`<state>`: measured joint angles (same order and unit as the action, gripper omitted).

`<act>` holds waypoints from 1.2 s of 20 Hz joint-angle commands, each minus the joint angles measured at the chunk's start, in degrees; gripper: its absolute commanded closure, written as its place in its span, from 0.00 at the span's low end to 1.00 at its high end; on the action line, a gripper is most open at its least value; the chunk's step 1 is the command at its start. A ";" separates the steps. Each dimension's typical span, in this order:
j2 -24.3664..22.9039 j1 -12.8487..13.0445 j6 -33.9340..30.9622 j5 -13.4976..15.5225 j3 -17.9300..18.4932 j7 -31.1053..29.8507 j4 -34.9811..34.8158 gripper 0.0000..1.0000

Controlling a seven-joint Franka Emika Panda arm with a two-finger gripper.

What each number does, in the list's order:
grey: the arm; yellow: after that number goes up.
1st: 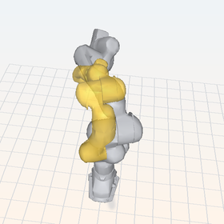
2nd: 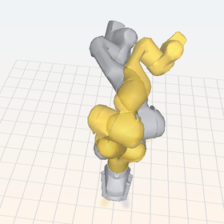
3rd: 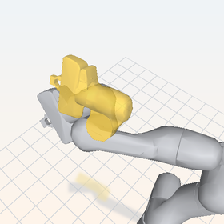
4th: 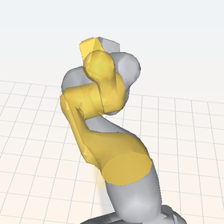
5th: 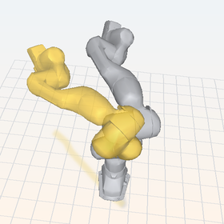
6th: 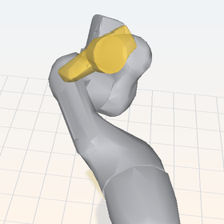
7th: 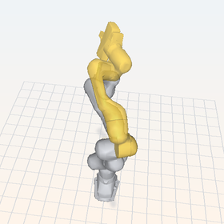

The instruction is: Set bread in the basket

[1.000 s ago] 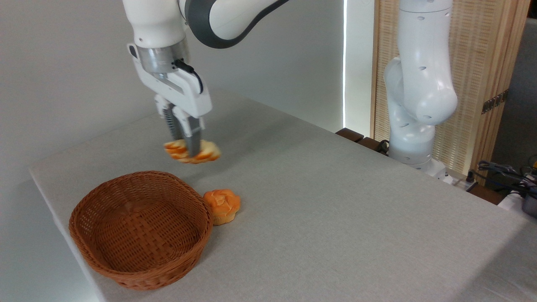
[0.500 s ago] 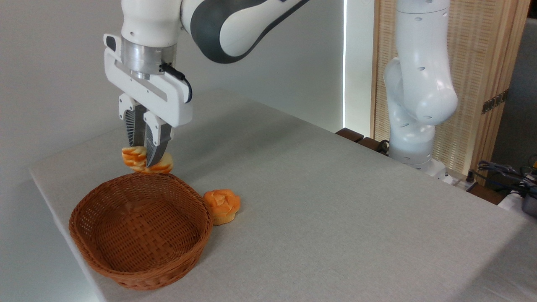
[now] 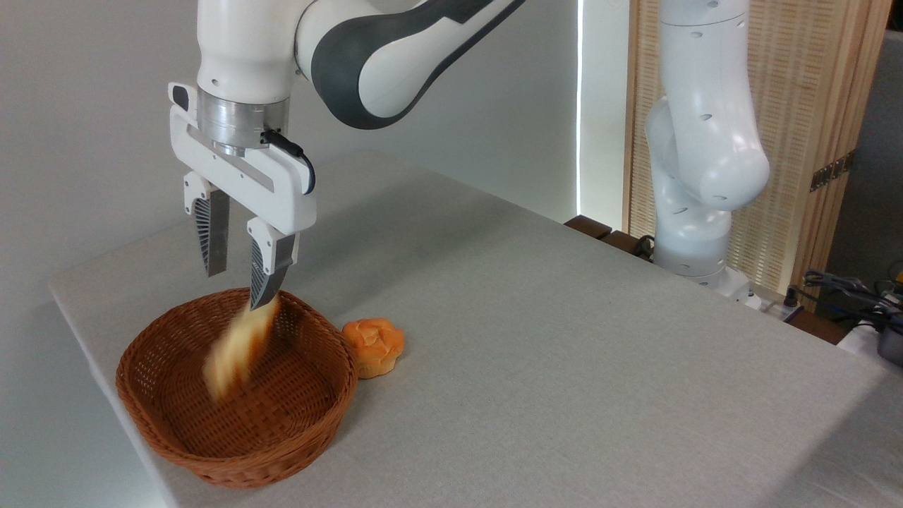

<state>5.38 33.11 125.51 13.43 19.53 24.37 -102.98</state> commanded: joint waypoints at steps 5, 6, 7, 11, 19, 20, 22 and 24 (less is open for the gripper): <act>-0.54 0.20 0.27 -3.13 1.21 -0.37 0.86 0.00; -1.15 0.20 -0.78 -5.24 1.13 -0.38 0.86 0.00; -1.51 0.29 -2.62 -6.91 1.12 -0.29 0.86 0.00; -4.49 0.29 -11.85 -14.12 3.23 0.67 1.55 0.00; -5.73 0.20 -24.34 -13.17 6.39 15.33 3.93 0.00; -5.73 0.20 -25.30 -12.04 7.18 17.36 4.28 0.00; -5.73 0.20 -26.37 -10.62 7.72 19.92 4.81 0.00; -5.73 0.11 -26.37 -10.44 7.80 19.93 4.81 0.00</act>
<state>-0.68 33.02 100.98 1.52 26.53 42.28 -99.56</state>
